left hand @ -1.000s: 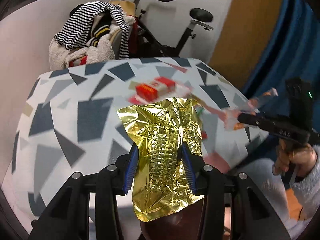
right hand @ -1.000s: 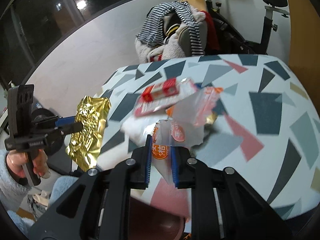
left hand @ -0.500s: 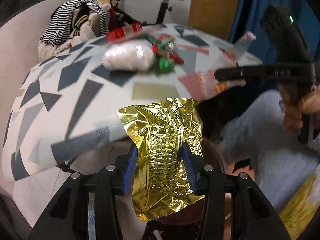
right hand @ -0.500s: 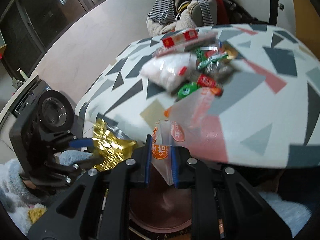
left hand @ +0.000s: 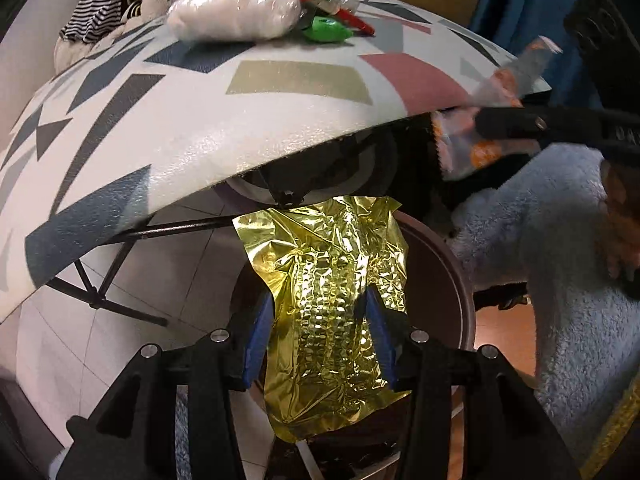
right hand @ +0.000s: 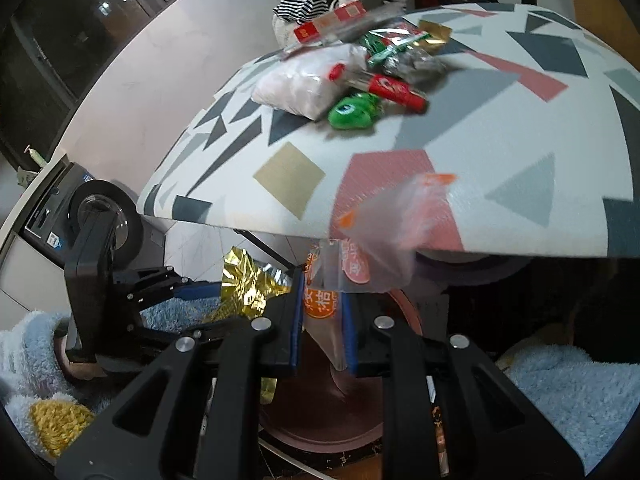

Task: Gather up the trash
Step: 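Carry the gold foil wrapper with the left tool down to the brown bin and release it, then lower the clear plastic sleeve into the brown bin and open the right tool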

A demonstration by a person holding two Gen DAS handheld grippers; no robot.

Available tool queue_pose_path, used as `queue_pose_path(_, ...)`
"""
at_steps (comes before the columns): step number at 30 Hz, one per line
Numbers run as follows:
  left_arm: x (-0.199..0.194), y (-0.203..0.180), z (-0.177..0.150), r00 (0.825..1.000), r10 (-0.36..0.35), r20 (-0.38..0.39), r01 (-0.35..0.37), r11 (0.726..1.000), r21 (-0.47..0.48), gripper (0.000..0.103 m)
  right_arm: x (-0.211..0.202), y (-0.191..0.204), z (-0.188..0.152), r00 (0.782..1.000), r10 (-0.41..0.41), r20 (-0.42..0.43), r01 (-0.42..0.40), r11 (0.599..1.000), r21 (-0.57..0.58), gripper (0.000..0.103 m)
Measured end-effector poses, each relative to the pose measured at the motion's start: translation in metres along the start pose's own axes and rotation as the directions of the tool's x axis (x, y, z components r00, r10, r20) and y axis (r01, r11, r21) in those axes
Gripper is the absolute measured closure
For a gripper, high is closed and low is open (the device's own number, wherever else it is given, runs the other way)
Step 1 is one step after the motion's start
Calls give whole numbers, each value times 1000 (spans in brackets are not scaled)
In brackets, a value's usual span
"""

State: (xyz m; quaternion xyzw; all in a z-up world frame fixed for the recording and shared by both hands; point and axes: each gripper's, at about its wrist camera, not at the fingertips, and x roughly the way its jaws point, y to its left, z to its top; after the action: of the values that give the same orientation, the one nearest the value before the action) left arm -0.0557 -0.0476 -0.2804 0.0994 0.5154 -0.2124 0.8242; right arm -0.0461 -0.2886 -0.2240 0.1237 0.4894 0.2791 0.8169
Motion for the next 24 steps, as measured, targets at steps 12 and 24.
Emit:
queue_pose_path(12,28,16,0,997,-48,-60,42,995,-94,38,14,-6,-2,998,-25,-55,26,1000,11,83)
queue_pose_path(24,-33,22,-2,986,65,156,-42,989,-142,22,59,10,-11,975,-89,-202,71,993,-94,83)
